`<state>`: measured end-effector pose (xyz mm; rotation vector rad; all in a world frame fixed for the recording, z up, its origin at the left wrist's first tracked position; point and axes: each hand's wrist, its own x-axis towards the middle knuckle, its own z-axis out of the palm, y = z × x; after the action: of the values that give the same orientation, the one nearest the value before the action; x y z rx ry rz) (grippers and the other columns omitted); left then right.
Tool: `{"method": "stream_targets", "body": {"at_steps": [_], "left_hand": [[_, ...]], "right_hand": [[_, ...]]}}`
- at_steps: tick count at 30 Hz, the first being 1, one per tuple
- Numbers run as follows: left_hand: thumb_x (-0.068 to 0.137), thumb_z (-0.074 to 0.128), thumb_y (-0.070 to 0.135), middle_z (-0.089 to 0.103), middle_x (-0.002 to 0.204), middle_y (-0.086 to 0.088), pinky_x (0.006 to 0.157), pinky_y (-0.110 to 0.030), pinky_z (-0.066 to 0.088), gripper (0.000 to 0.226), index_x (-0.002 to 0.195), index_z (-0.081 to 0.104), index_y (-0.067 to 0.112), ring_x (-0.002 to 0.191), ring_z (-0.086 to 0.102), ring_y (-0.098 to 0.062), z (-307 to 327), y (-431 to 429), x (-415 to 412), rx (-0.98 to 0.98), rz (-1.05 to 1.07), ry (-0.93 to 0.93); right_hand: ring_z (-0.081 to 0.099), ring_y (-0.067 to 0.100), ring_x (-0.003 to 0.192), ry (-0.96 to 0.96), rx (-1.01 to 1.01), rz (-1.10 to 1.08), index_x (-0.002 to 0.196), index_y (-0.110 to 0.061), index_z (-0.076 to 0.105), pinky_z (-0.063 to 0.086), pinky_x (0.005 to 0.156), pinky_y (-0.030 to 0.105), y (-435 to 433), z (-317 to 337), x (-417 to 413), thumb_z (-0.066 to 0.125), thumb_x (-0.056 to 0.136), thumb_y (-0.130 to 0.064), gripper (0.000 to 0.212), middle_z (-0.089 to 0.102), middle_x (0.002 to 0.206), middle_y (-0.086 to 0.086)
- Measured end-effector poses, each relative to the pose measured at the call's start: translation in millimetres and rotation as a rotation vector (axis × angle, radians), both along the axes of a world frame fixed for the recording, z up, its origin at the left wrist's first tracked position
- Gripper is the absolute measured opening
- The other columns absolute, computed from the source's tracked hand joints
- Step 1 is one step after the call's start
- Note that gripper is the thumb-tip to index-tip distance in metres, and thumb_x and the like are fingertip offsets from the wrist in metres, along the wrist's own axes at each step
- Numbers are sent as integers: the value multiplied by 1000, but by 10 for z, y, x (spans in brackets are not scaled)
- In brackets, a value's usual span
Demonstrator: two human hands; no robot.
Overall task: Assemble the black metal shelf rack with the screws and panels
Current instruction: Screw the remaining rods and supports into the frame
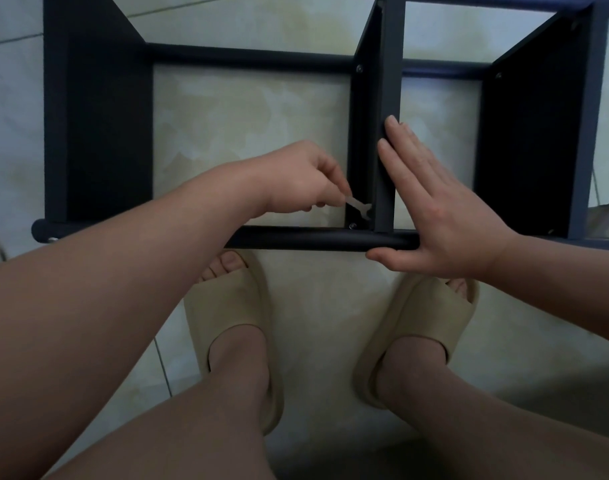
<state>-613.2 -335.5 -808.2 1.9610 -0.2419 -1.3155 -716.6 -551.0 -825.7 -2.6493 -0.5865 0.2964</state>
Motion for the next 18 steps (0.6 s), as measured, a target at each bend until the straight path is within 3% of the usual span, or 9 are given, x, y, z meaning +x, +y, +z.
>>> {"method": "stream_targets", "body": {"at_steps": [6,9,18], "left_hand": [[94,64,12,73,82,0,91,-37,54,12,84,67,18,83,69,-13,1,-62,-33,-130,258,272],[94,67,19,72,70,5,83,-34,55,5,90,64,18,76,72,-12,-55,-116,-56,-95,352,285],[92,68,20,77,82,4,73,-29,49,5,89,69,24,81,72,-10,-82,-186,-87,-101,531,324]], "right_hand": [[1,36,157,2,-1,1,159,5,12,19,124,58,9,10,-1,58,88,-69,112,1,168,25],[1,35,157,9,-4,-6,159,5,12,19,125,57,13,11,-1,59,87,-69,113,1,168,25],[3,38,157,3,-2,-4,158,7,14,20,124,58,14,18,7,60,87,-67,113,3,167,27]]}}
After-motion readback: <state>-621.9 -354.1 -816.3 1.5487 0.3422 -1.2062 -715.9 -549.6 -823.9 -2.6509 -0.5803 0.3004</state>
